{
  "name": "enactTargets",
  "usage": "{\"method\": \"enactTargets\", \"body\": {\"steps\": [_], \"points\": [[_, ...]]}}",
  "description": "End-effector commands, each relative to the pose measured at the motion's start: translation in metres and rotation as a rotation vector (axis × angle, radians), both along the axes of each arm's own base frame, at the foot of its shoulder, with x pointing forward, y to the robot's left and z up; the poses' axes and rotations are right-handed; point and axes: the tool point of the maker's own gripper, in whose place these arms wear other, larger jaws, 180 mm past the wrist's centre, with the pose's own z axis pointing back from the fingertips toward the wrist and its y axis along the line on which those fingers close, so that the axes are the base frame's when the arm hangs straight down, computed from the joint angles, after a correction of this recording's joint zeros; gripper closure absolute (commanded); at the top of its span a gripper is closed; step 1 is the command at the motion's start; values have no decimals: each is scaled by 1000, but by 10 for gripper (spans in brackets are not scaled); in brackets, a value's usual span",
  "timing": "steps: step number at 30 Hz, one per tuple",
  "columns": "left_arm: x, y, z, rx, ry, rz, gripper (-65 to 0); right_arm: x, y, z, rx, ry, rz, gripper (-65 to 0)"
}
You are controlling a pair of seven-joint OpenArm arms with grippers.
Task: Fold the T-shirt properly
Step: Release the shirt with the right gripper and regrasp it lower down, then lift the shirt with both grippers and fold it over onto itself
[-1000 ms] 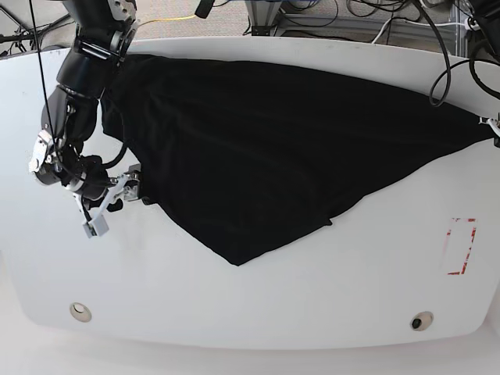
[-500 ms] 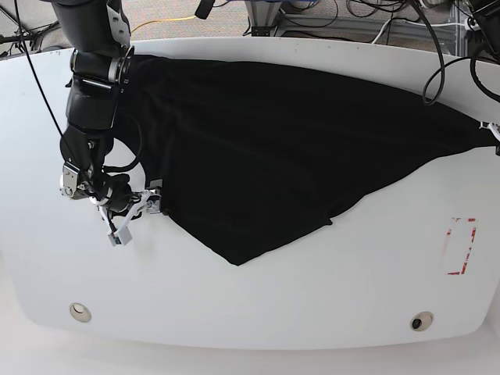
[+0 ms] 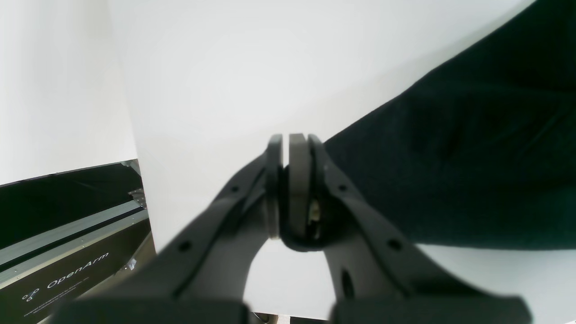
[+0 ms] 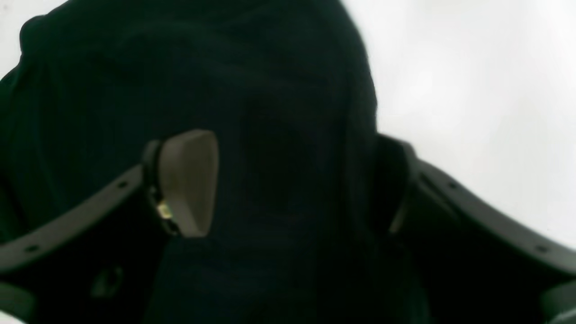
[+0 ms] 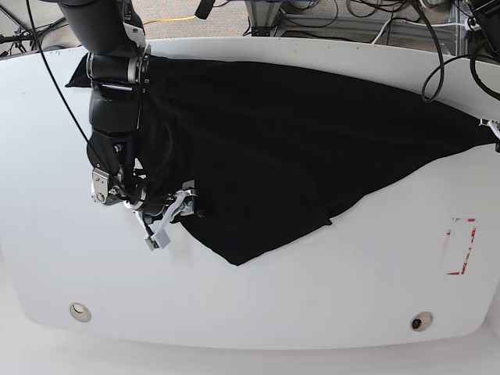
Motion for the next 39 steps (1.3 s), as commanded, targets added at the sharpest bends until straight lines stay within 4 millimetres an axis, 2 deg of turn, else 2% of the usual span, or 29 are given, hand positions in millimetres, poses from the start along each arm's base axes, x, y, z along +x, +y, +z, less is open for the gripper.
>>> {"method": "enactTargets", "body": {"steps": [1, 4, 7, 8, 9, 10, 11, 13, 17, 19, 21, 23, 26, 29, 31, 34, 39], "points": [[9, 8, 19, 34, -44, -7, 0, 2, -6, 2, -26, 7, 6, -387], [10, 8, 21, 34, -49, -7, 0, 1, -6, 0, -41, 11, 12, -308], [10, 8, 21, 34, -50, -7, 0, 1, -9, -1, -66, 12, 18, -140], [11, 7, 22, 34, -54, -9, 0, 2, -11, -1, -72, 12, 17, -40], [11, 4, 18, 23, -53, -9, 0, 3, -12, 1, -76, 10, 18, 0], [12, 1, 16, 15, -55, -9, 0, 6, -15, 4, -85, 8, 18, 0], [14, -1, 17, 10, -64, -9, 0, 8, -27, 9, -110, 4, 12, 0], [24, -4, 26, 15, -98, -16, 0, 12, -45, 18, -154, -6, 7, 0], [36, -8, 41, 27, -147, -31, 0, 24, -63, 47, -220, -76, 6, 0], [47, -17, 49, 15, -188, -39, 0, 35, -81, 72, -276, -123, -1, 0], [58, -24, 59, 20, -222, -60, 0, 41, -86, 86, -303, -136, 0, 0], [68, -34, 74, 42, -257, -95, 0, 51, -89, 110, -335, -170, 4, 0], [80, -44, 99, 77, -322, -131, 0, 61, -108, 145, -403, -225, -13, 0], [99, -59, 125, 92, -389, -166, 0, 76, -112, 184, -430, -298, -25, 0], [106, -60, 142, 113, -405, -160, 0, 82, -118, 205, -455, -314, -34, 0], [118, -56, 180, 147, -454, -124, 0, 92, -134, 247, -498, -356, -65, 0], [132, -51, 256, 187, -582, -72, 0, 105, -141, 323, -528, -455, -105, 0]]}}
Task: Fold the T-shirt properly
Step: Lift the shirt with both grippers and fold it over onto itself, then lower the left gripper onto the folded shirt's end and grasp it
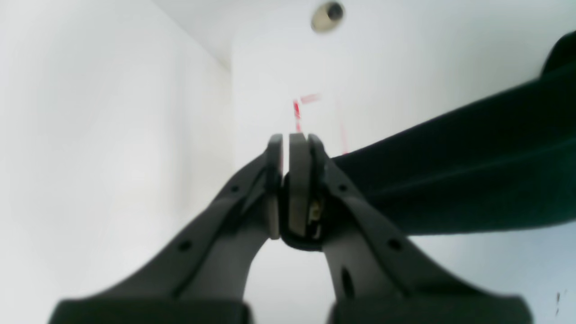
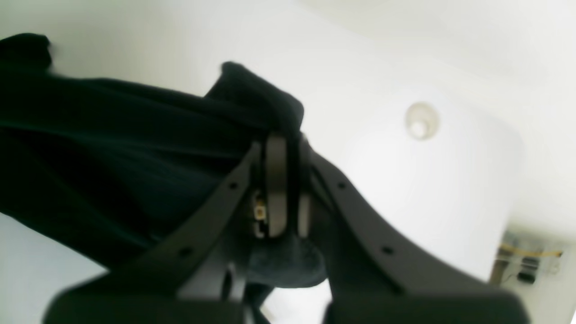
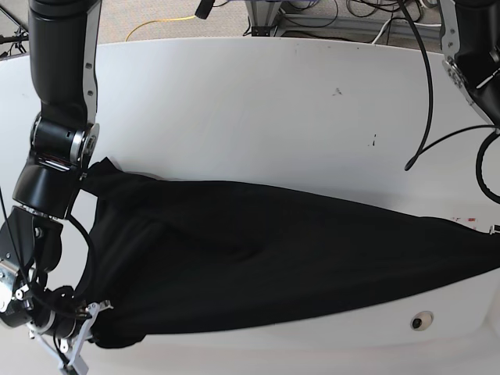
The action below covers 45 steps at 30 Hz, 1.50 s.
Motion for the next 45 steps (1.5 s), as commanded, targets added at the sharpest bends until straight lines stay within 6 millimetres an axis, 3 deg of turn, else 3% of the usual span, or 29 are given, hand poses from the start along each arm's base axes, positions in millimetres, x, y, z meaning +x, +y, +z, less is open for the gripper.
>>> {"method": "enactTargets", "body": {"steps": [1, 4, 6, 8, 12, 17, 21, 24, 28, 29, 34, 37, 43, 45], "points": [[-1, 9, 54, 46, -114, 37, 0, 7, -11, 63, -18, -117, -23, 0], [0, 9, 97, 53, -214, 48, 0, 7, -23, 108, -41, -180, -49, 0], [0, 11, 129, 49, -286, 58, 0, 7, -21, 147, -80, -240, -44, 0], [-1, 11, 151, 50, -331, 63, 0, 7, -16, 171, -125, -273, -34, 0], [-2, 0, 201, 62, -436, 46, 0, 5, -23, 164, -195, -233, -44, 0], [-6, -2, 225, 63, -491, 44, 0, 1, -29, 156, -217, -181, -65, 0], [1, -1, 216, 39, -463, 33, 0, -1, -32, 156, -219, -177, -73, 0], [7, -1, 190, 38, -400, 31, 0, -9, -51, 155, -233, -152, -115, 0], [12, -1, 152, 41, -309, 28, 0, -25, -66, 183, -148, -255, -133, 0], [12, 0, 142, 36, -286, 30, 0, -29, -68, 179, -136, -262, -131, 0], [9, 7, 92, 8, -185, 47, 0, -38, -67, 116, -139, -179, -100, 0], [8, 1, 63, -3, -126, 37, 0, -54, -75, 77, -107, -144, -121, 0], [-14, -13, 12, 62, -12, 19, 0, -92, -87, -1, -102, -29, -161, 0], [-16, -24, -15, 33, 37, -1, 0, -103, -80, -31, -74, 14, -158, 0]]}}
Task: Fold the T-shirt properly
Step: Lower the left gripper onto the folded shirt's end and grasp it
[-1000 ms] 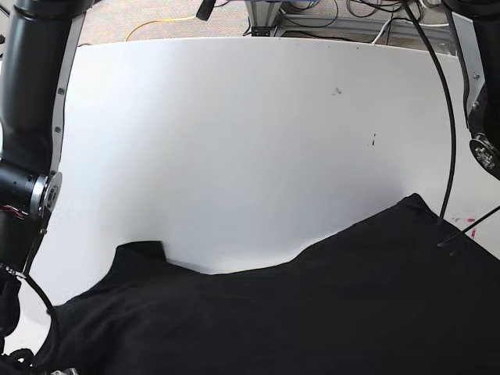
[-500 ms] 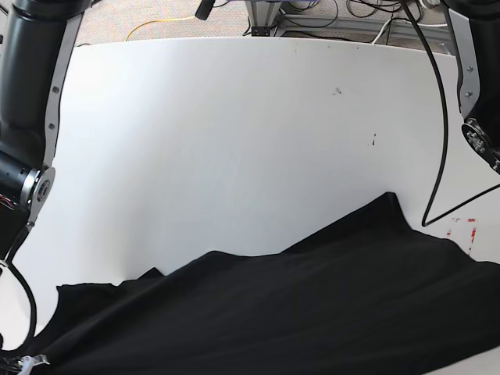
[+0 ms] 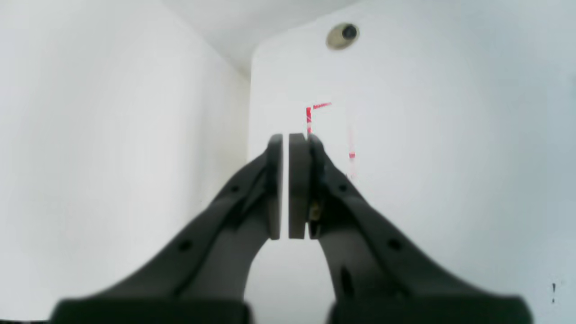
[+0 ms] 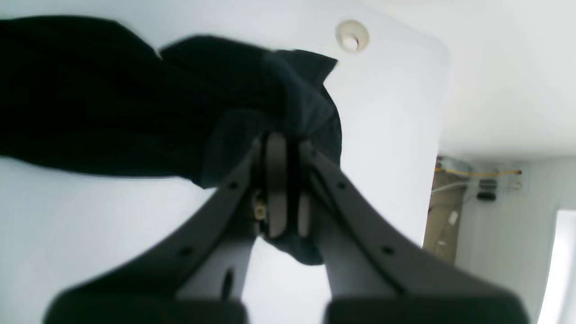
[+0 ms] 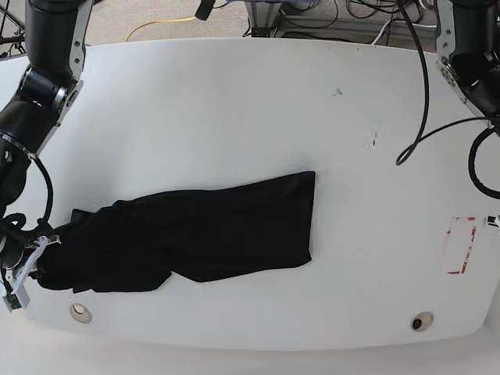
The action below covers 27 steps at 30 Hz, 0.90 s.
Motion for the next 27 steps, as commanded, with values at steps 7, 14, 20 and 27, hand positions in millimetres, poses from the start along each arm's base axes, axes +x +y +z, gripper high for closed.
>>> {"method": "enactTargets", "body": {"steps": [7, 14, 20, 27], "points": [[-20, -42, -82, -90, 147, -75, -3, -42, 14, -52, 63, 27, -13, 0], [-20, -117, -146, -204, 284, -218, -106, -58, 25, -73, 66, 63, 2, 0], [-14, -175, -187, -374, 339, -303, -331, -61, 32, -79, 75, 69, 6, 0], [9, -230, -219, -594, 352, -367, -356, -62, 35, -81, 83, 73, 10, 0]]}}
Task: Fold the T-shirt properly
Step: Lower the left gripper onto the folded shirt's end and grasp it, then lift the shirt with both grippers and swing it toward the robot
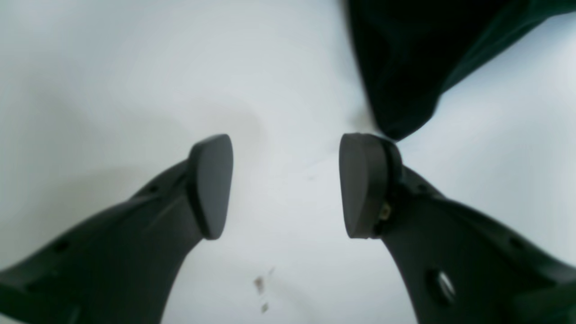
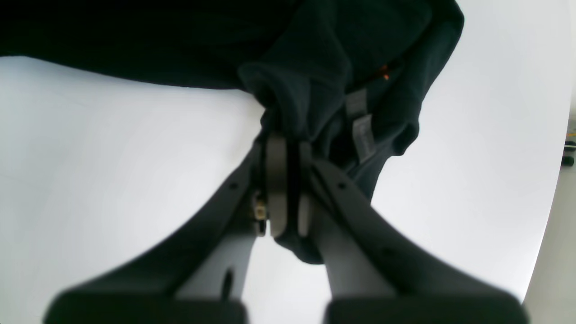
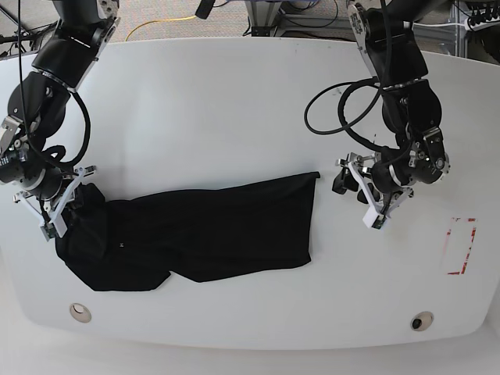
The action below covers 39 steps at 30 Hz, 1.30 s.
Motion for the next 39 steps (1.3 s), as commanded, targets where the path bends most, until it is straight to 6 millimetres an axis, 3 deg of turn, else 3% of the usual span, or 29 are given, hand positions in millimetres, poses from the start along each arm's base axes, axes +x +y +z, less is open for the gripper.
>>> {"method": "enactTargets", "body": {"steps": [1, 9, 15, 20, 23, 27, 28, 32, 39], "points": [[19, -19, 4, -86, -28, -19, -356, 8, -4, 17, -15, -53, 2, 0], [27, -72, -18, -240, 9, -59, -356, 8, -3, 17, -11, -56, 5, 0], [28, -94, -35, -322, 60, -59, -356, 8, -3, 17, -11, -56, 5, 0], [29, -101, -44, -352, 94, -57, -351, 8, -4, 17, -13, -55, 2, 0], [30, -100, -42, -356, 90, -53, -286, 8, -4, 17, -14, -55, 2, 0], [31, -99, -42, -356, 88, -51, -39, 8, -5, 17, -17, -54, 0, 0], [30, -99, -43, -357, 89, -50, -6, 8, -5, 17, -16, -53, -1, 0], [36, -86, -34, -352, 50, -20, -10, 8, -5, 17, -16, -55, 0, 0], [52, -35, 13, -285, -80, 74, -10, 9, -6, 19, -18, -62, -2, 0]]}}
